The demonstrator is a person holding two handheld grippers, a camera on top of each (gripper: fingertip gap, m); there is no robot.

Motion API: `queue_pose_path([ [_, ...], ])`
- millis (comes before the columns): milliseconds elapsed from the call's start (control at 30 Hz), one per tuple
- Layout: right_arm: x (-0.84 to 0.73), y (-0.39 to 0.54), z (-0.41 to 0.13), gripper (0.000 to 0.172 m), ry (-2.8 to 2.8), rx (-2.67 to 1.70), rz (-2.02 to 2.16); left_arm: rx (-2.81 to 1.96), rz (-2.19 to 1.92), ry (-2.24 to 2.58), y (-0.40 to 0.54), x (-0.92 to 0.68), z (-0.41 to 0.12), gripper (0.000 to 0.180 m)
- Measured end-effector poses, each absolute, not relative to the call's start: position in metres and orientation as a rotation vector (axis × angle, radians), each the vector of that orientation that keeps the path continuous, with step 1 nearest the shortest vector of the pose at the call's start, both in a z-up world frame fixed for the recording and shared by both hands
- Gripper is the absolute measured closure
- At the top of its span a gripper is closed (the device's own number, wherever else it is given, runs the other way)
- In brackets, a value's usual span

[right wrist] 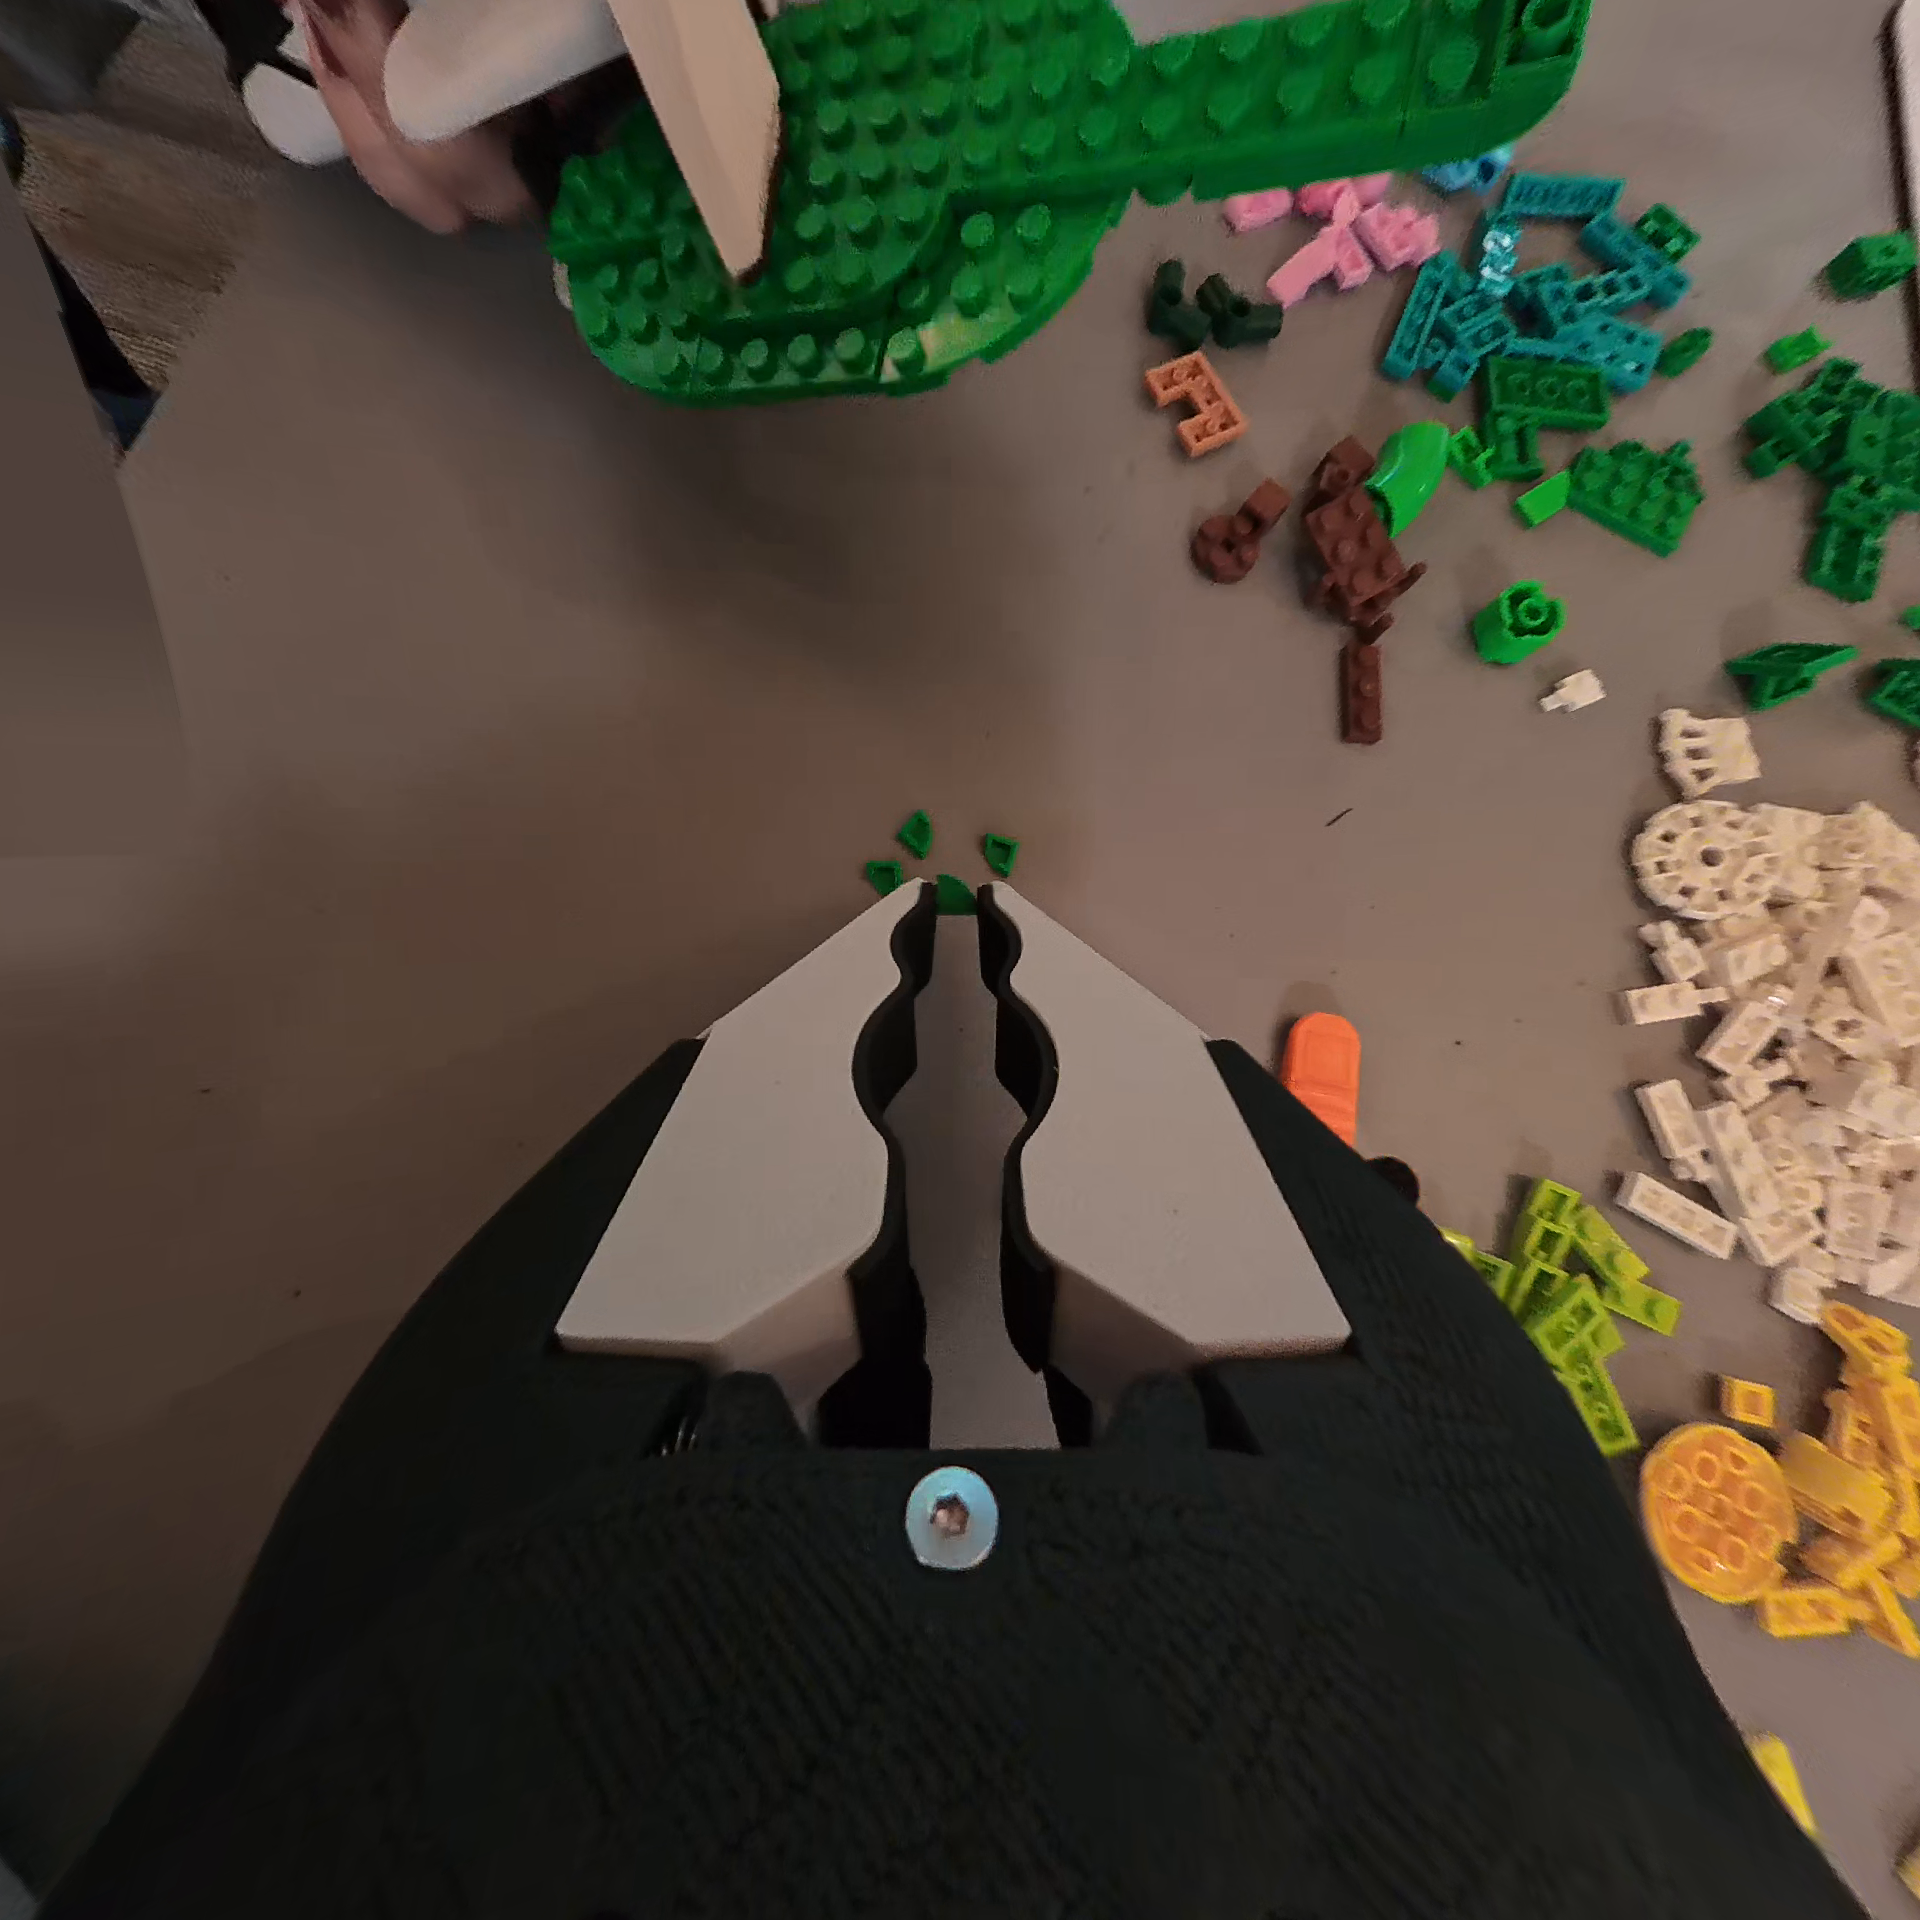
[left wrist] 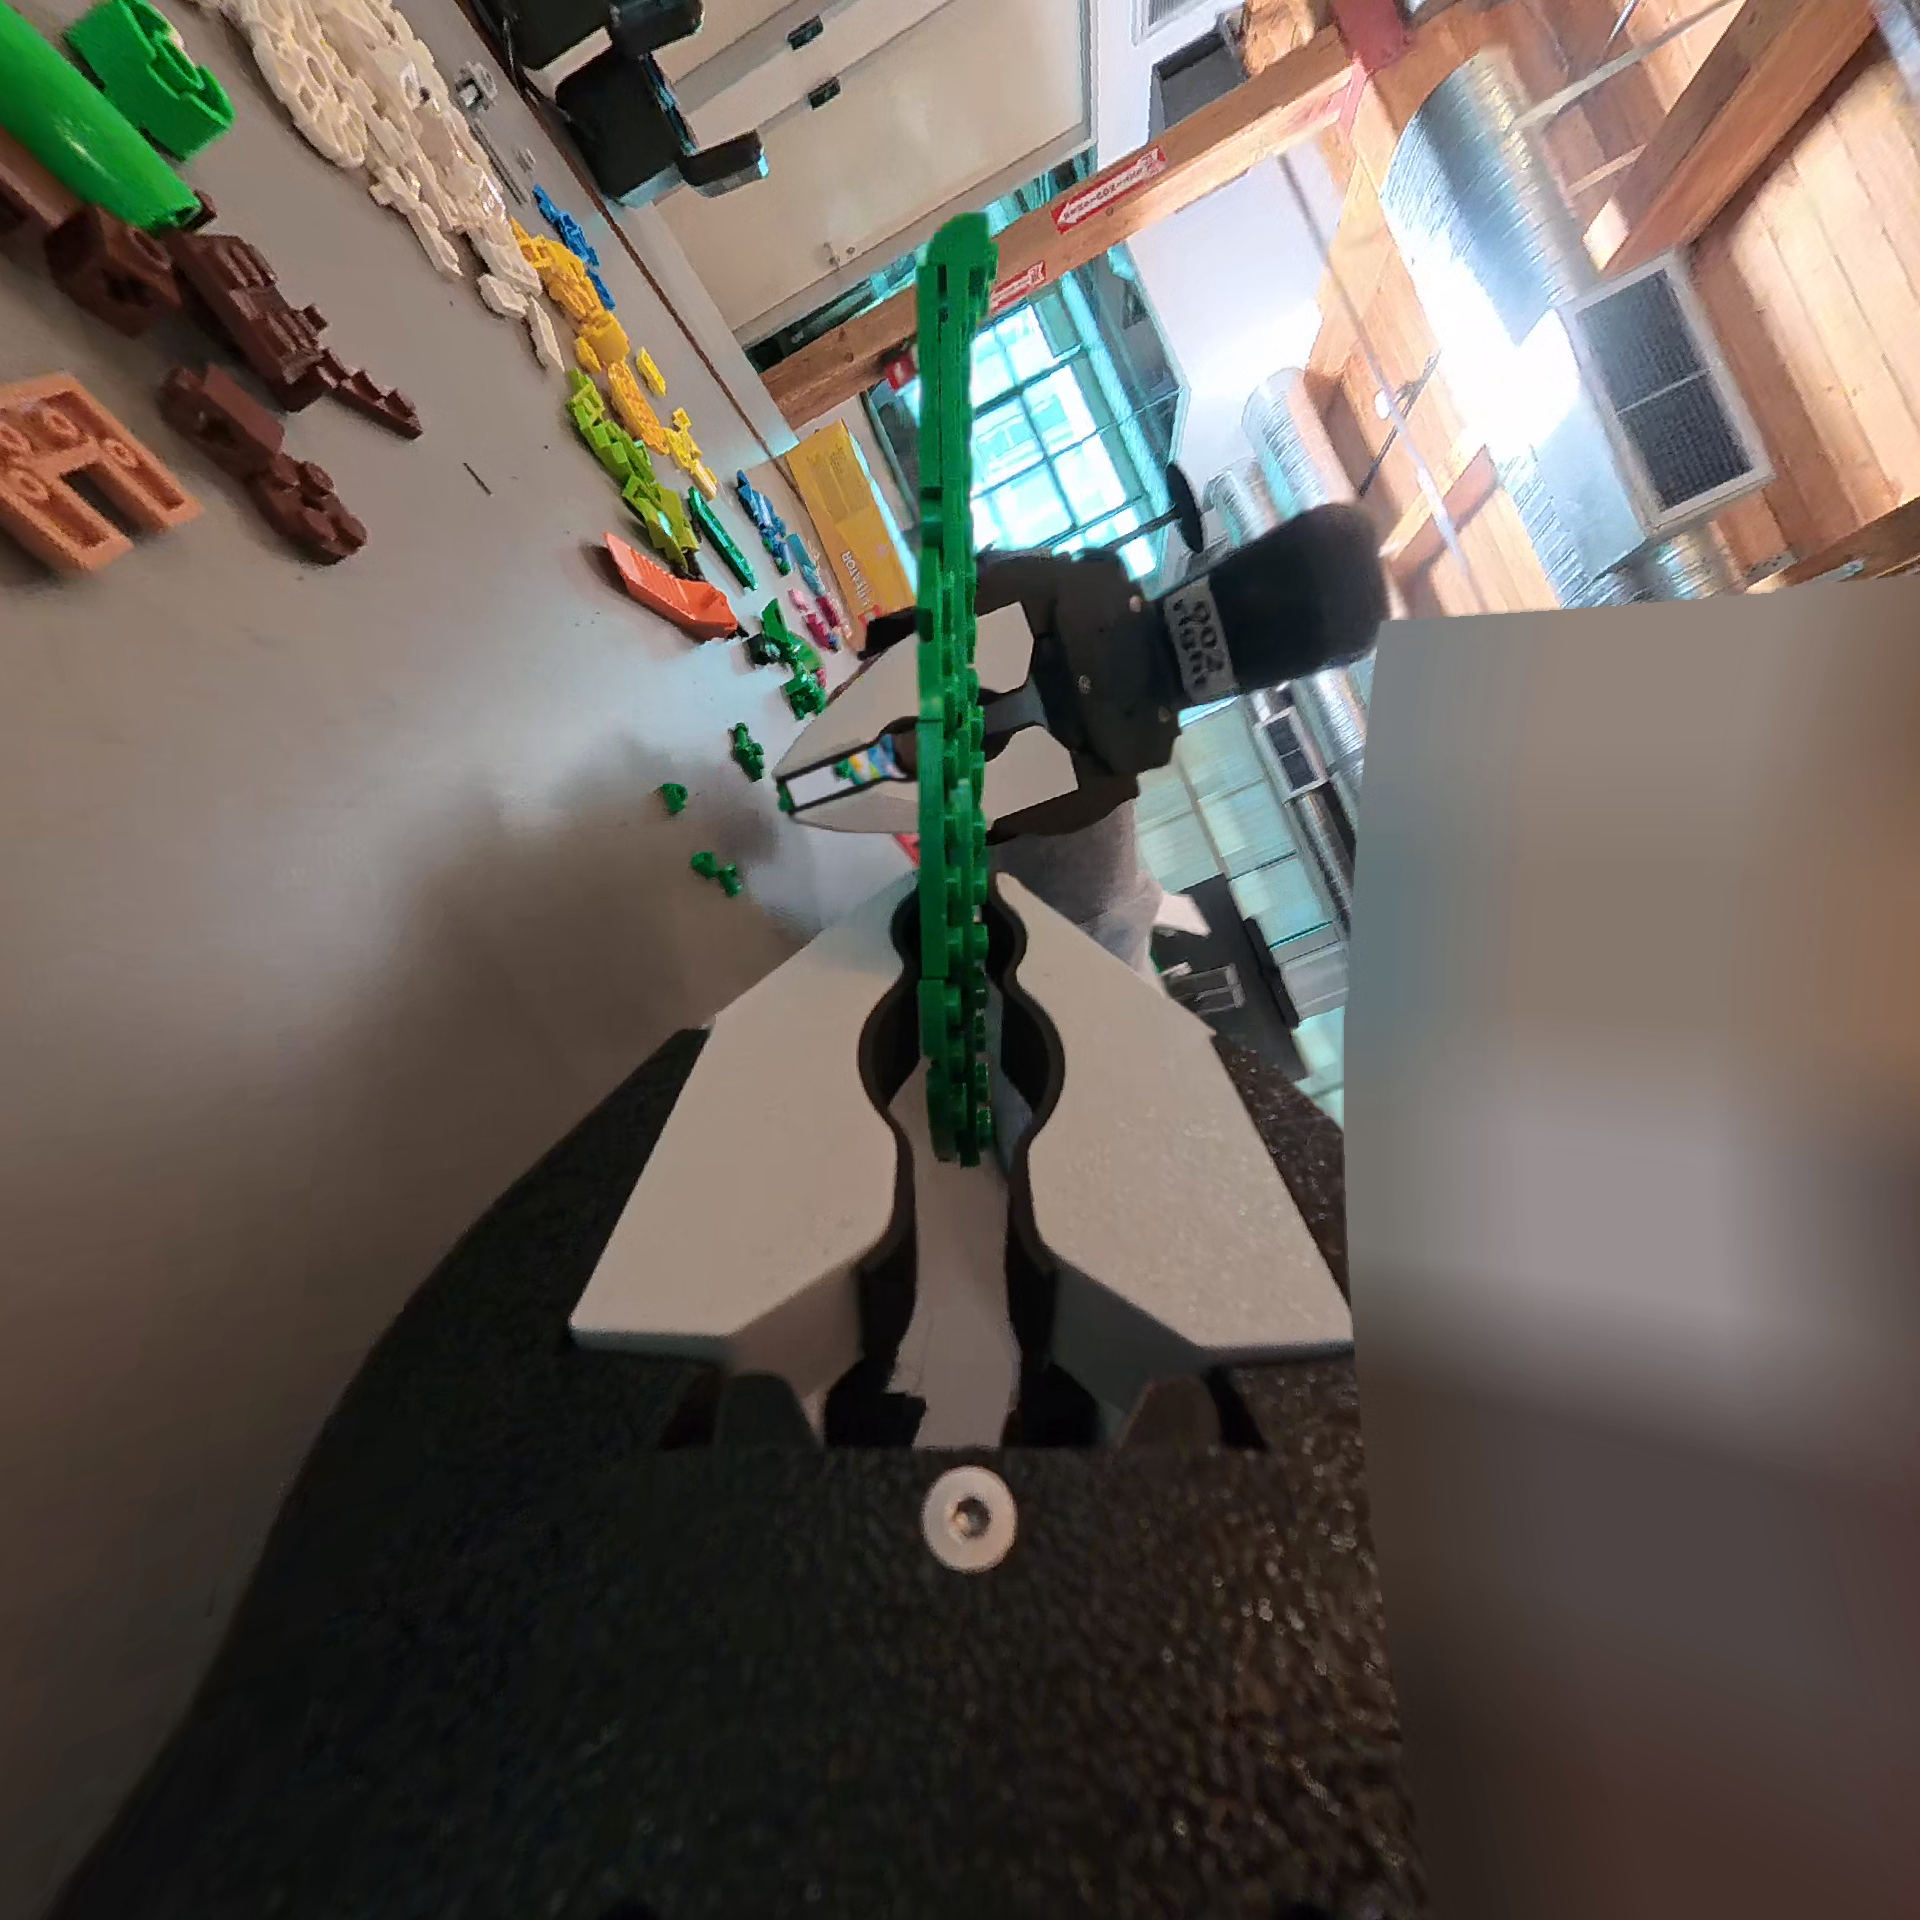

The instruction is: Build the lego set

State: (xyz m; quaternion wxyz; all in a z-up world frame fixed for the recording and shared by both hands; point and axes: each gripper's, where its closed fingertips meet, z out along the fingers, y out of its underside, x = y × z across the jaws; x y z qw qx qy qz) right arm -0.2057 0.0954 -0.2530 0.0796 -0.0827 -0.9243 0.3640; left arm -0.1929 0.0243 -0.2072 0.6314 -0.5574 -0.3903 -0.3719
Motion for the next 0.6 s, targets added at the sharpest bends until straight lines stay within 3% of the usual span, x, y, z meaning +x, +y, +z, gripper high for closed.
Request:
queue_pose_path([
  [600, -0.207, 0.098, -0.191, 0.166, -2.532, -0.182, 1.163, -0.971, -0.910, -1.100, 0.035, -0.182, -0.208, 0.175],
])
